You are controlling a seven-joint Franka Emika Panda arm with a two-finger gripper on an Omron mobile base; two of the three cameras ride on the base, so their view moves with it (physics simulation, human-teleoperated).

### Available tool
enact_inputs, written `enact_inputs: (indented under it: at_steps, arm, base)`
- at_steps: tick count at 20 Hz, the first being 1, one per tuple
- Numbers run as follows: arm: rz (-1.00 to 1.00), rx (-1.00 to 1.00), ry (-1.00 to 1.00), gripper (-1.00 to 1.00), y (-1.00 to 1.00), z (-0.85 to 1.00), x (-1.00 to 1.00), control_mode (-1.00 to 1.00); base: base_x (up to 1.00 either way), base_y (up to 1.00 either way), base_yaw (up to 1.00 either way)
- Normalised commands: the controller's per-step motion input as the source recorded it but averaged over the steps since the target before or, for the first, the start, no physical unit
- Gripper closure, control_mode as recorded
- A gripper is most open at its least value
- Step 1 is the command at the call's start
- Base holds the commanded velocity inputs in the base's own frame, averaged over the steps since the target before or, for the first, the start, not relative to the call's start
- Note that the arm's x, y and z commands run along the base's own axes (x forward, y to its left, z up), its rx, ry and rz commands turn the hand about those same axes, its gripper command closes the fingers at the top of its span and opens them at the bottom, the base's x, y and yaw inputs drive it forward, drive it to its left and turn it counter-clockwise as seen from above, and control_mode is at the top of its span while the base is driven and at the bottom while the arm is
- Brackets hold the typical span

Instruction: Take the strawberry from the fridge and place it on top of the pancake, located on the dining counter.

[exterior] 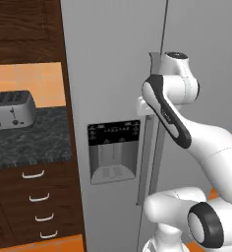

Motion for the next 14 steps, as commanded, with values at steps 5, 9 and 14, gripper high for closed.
enact_inputs:
  at_steps: [5,9,14]
  arm:
    - [0.0,0.0,0.0,-1.0,0.0,0.0,0.0,1.0]
    - [0.0,0.0,0.0,-1.0,0.0,0.0,0.0,1.0]
    - [0.0,0.0,0.0,-1.0,0.0,0.0,0.0,1.0]
  base:
    - [-0.49,-0.04,0.0]
    - [-0.94,-0.14,0.0]
    - [-0.8,-0.59,-0.02]
